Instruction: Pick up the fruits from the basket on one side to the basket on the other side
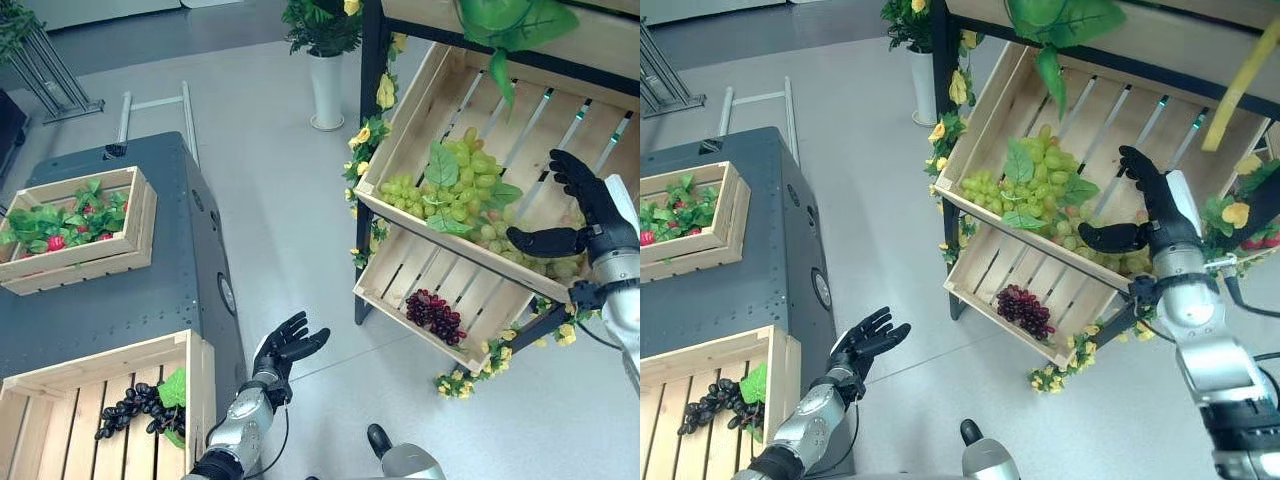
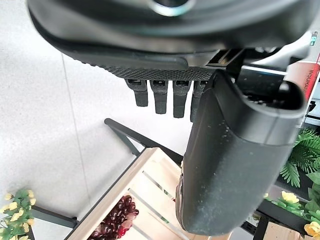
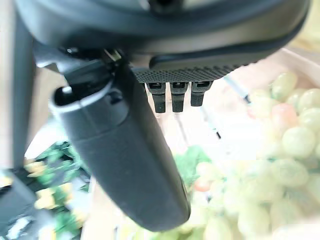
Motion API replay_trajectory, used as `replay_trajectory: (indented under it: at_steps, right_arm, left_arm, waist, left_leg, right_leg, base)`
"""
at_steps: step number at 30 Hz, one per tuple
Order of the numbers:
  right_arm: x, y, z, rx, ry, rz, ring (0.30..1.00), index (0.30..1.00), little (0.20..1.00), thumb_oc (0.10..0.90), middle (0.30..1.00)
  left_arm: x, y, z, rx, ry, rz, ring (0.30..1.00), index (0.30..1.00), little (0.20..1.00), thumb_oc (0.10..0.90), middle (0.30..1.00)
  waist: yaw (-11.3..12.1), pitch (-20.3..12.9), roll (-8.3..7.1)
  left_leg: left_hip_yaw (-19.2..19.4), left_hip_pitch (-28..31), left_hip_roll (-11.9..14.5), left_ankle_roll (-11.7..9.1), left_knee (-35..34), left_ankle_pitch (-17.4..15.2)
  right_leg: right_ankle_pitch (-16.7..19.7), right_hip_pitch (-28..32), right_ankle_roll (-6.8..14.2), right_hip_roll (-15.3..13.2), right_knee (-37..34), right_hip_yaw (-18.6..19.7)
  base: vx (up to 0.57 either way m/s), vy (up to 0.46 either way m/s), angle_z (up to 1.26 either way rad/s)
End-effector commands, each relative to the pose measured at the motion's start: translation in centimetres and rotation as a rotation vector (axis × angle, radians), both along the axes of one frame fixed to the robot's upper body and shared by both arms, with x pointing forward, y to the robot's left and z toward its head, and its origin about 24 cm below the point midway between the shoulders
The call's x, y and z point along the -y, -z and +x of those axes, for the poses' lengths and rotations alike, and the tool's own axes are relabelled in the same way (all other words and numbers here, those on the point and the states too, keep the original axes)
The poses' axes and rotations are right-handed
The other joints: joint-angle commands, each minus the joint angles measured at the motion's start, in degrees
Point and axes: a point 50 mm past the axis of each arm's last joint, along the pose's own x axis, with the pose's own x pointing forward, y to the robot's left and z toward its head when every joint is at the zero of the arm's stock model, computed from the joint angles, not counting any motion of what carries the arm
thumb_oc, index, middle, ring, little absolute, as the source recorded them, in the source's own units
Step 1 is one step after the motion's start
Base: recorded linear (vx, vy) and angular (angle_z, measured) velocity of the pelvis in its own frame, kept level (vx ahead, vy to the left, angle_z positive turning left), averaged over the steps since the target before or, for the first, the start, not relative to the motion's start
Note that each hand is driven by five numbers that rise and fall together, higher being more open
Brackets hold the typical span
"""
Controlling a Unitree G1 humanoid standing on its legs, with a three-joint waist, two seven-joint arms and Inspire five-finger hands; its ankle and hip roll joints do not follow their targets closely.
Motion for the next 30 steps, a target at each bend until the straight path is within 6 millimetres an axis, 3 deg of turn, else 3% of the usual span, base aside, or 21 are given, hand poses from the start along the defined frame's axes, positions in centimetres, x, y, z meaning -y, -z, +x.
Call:
replay_trajectory:
  at_steps: [1,12,13,25,30]
  right_arm:
    - [-1.7,-6.1,-1.0,0.371,-0.136,-0.019,0.9,0.9,0.9,0.8,0.9]
    - [-8.0,-4.2,-2.3,0.29,-0.527,0.109,0.9,0.9,0.9,0.8,0.9]
    - [-9.0,-4.0,-2.3,0.284,-0.573,0.123,0.9,0.9,0.9,0.8,0.9]
    - [-14.8,-3.5,-3.1,0.225,-0.934,0.166,0.9,0.9,0.9,0.8,0.9]
    - [-16.1,-2.4,-2.7,0.137,-0.981,0.192,0.9,0.9,0.9,0.8,0.9]
  left_arm:
    - [0.1,-2.6,2.0,0.198,0.015,0.036,0.9,0.9,0.9,0.8,0.9]
    - [-0.4,-3.1,1.8,0.235,-0.016,0.133,0.9,0.9,0.9,0.8,0.9]
    - [-0.7,-3.5,1.9,0.258,-0.018,0.167,0.9,0.9,0.9,0.8,0.9]
    - [-3.6,-6.9,2.3,0.4,-0.093,0.443,0.9,0.9,0.9,0.8,0.9]
    - [-5.0,-8.0,2.3,0.425,-0.149,0.535,0.9,0.9,0.9,0.8,0.9]
  waist:
    - [2.22,-4.83,-0.11]
    - [5.53,-4.64,-0.06]
    - [6.73,-4.51,-0.53]
    - [14.18,-4.29,-1.11]
    - [16.61,-4.63,-1.2]
  left_leg:
    - [-5.31,1.71,-1.69,1.59,0.6,-5.92]
    - [-7.13,1.16,-1.93,1.22,0.6,-5.1]
    - [-7.04,0.41,-1.95,1.09,0.6,-3.8]
    - [-13.71,-1.37,-2.6,0.62,0.6,-2.4]
    - [-15.89,-2.02,-2.71,0.35,0.6,-1.95]
  right_leg:
    - [1.26,-0.33,-0.56,2.52,0.11,-2.92]
    - [0.32,0.98,-0.84,1.25,0.11,-6.97]
    - [1.2,0.59,-1.34,1.14,0.11,-7.61]
    - [-0.33,2.44,-2.23,-0.46,0.11,-14.17]
    - [-0.81,2.87,-2.44,-0.98,0.11,-16.85]
  base:
    - [0.0,0.0,0.0]
    - [0.0,-0.054,0.13]
    - [-0.06,-0.117,0.18]
    - [0.0,-0.077,0.23]
    - [0.01,-0.049,0.32]
